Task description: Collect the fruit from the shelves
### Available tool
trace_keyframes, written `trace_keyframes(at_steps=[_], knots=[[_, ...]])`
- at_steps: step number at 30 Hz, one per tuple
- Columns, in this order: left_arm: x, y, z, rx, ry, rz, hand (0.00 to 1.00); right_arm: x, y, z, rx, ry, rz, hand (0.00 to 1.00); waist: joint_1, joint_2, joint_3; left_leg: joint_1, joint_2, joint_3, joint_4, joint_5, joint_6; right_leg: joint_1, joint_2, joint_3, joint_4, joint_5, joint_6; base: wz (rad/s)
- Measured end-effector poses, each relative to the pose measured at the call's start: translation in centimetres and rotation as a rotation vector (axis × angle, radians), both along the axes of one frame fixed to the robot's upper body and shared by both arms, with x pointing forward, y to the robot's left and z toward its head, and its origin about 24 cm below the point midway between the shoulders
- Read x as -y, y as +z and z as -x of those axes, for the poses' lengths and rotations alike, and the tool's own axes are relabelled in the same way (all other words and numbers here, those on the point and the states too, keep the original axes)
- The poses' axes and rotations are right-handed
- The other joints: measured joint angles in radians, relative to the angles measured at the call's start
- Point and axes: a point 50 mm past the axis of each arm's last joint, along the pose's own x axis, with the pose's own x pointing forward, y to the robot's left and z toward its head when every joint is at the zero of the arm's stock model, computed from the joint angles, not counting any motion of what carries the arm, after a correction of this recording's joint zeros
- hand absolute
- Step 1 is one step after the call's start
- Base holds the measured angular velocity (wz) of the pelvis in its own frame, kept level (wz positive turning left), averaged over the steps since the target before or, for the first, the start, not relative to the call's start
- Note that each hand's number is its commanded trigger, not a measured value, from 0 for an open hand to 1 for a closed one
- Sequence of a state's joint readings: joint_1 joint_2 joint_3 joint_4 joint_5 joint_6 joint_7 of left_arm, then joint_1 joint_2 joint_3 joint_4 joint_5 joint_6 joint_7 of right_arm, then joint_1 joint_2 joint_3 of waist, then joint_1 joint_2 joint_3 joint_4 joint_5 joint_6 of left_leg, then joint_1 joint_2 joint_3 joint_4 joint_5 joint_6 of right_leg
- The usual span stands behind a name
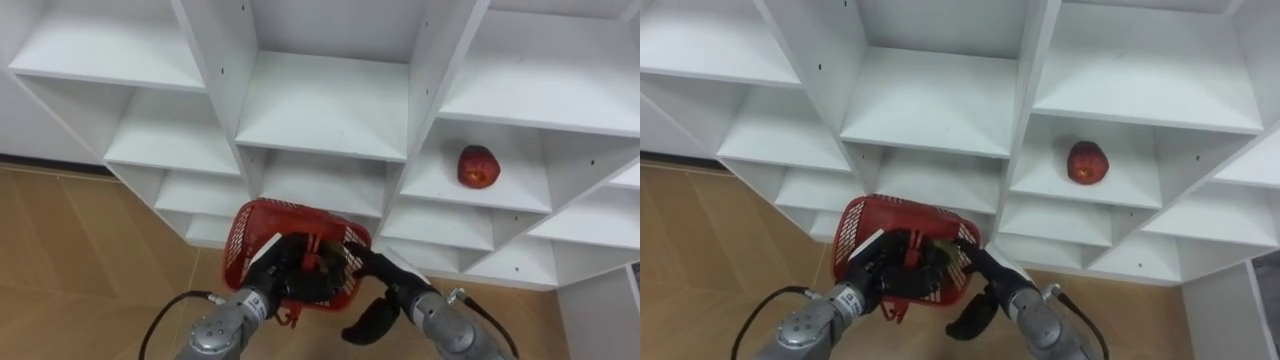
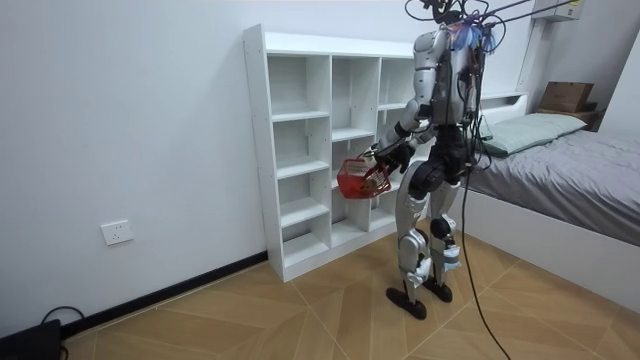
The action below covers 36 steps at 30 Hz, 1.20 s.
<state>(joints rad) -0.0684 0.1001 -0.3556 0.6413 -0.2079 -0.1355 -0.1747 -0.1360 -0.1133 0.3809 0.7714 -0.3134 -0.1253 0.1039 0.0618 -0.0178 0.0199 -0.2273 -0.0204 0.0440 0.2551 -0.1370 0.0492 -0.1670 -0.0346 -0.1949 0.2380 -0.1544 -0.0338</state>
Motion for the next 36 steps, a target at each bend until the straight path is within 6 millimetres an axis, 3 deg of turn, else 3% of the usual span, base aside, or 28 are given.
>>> trace_keyframes(at_steps=[11, 18, 25, 36], knots=[[-1.7, -1.2, 1.4, -0.07, 0.144, 0.027, 1.0, -0.6, 2.4, -0.6, 0.11, 0.021, -0.05, 0.0, 0.001, -0.004, -0.0028, 0.066, 0.003, 0.037, -0.037, 0.001, 0.0, 0.035, 0.001, 0.03, -0.005, -0.002, 0.001, -0.09], [-2.7, -2.2, 2.6, -0.119, 0.209, -0.008, 1.0, -0.5, 3.3, 0.7, 0.101, -0.033, -0.206, 0.0, -0.003, -0.023, -0.0119, 0.121, 0.002, 0.041, -0.067, 0.0, -0.001, 0.088, 0.006, 0.045, -0.035, -0.003, 0.003, -0.04], [-4.4, -2.7, 3.3, -0.144, 0.303, -0.032, 1.0, -0.7, 4.9, 1.2, 0.159, -0.014, -0.253, 0.0, -0.003, -0.03, -0.0118, 0.139, 0.004, 0.059, -0.071, -0.002, -0.003, 0.098, 0.008, 0.057, -0.035, -0.003, 0.003, -0.05], [-5.7, -3.5, 4.9, -0.196, 0.397, -0.032, 1.0, 1.8, 5.7, 1.6, 0.205, -0.166, -0.295, 0.0, -0.011, -0.031, -0.0091, 0.211, 0.006, 0.062, -0.083, -0.01, -0.004, 0.161, 0.011, 0.065, -0.055, -0.006, 0.004, -0.01]])
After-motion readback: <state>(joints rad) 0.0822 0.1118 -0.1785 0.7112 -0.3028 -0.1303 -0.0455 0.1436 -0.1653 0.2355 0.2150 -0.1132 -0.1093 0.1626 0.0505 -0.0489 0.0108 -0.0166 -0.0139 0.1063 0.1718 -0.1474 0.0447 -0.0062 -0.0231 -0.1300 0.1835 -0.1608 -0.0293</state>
